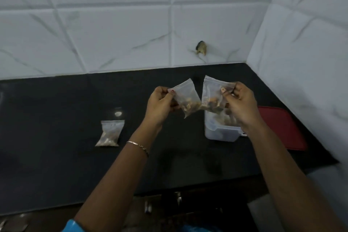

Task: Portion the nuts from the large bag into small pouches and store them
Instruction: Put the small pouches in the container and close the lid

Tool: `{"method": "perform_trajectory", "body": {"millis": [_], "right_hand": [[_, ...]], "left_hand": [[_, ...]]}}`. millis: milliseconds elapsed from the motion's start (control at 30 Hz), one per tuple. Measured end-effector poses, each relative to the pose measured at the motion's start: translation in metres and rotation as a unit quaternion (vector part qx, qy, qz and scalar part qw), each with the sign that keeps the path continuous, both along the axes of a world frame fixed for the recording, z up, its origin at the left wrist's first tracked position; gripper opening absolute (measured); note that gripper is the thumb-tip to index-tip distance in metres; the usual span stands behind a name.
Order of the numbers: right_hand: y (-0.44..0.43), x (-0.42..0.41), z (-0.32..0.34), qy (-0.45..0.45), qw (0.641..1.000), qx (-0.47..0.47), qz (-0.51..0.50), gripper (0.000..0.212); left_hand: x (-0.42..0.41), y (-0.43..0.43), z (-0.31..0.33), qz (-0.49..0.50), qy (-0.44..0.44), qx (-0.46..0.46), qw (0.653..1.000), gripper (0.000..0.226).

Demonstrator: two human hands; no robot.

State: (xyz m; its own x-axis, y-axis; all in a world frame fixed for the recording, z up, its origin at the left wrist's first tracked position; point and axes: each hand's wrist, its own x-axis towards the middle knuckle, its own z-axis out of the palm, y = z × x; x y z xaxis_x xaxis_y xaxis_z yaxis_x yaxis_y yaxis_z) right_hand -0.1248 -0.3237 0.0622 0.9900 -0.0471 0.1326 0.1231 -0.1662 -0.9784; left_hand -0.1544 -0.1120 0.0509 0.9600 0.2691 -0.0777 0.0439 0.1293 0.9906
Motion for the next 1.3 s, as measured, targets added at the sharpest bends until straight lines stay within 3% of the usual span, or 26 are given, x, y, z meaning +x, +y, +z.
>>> {"method": "perform_trajectory", "body": {"millis": [267, 467, 667, 867, 1000, 1133, 1300], "right_hand": [[-0.062, 0.018, -0.013, 0.027, 0.996, -0.081, -0.013, 0.027], [-0.072, 0.025, -0.023, 0.009, 0.978, -0.209, -0.004, 0.028], [-0.066, 0.029, -0.026, -0.022, 0.958, -0.284, 0.034, 0.019], [-0.066, 0.035, -0.027, -0.069, 0.905, -0.418, 0.042, 0.025], [-0.066, 0.030, -0.026, -0.109, 0.905, -0.411, -0.002, 0.041], [-0.065, 0.022, -0.024, -0.095, 0.910, -0.403, 0.040, 0.031], [-0.063, 0.022, -0.026, -0.050, 0.863, -0.493, 0.096, 0.049]], "left_hand": [[0.033, -0.062, -0.003, -0.091, 0.026, 0.060, 0.994, 0.007], [0.042, -0.081, -0.009, -0.161, 0.059, 0.137, 0.976, 0.016], [0.047, -0.077, -0.013, -0.165, 0.068, 0.238, 0.955, 0.008], [0.049, -0.069, -0.017, -0.168, 0.026, 0.450, 0.876, 0.033], [0.047, -0.065, -0.022, -0.162, -0.022, 0.466, 0.869, 0.043], [0.045, -0.066, -0.024, -0.172, -0.021, 0.497, 0.851, 0.043], [0.046, -0.071, -0.025, -0.178, 0.018, 0.552, 0.815, 0.050]]}}
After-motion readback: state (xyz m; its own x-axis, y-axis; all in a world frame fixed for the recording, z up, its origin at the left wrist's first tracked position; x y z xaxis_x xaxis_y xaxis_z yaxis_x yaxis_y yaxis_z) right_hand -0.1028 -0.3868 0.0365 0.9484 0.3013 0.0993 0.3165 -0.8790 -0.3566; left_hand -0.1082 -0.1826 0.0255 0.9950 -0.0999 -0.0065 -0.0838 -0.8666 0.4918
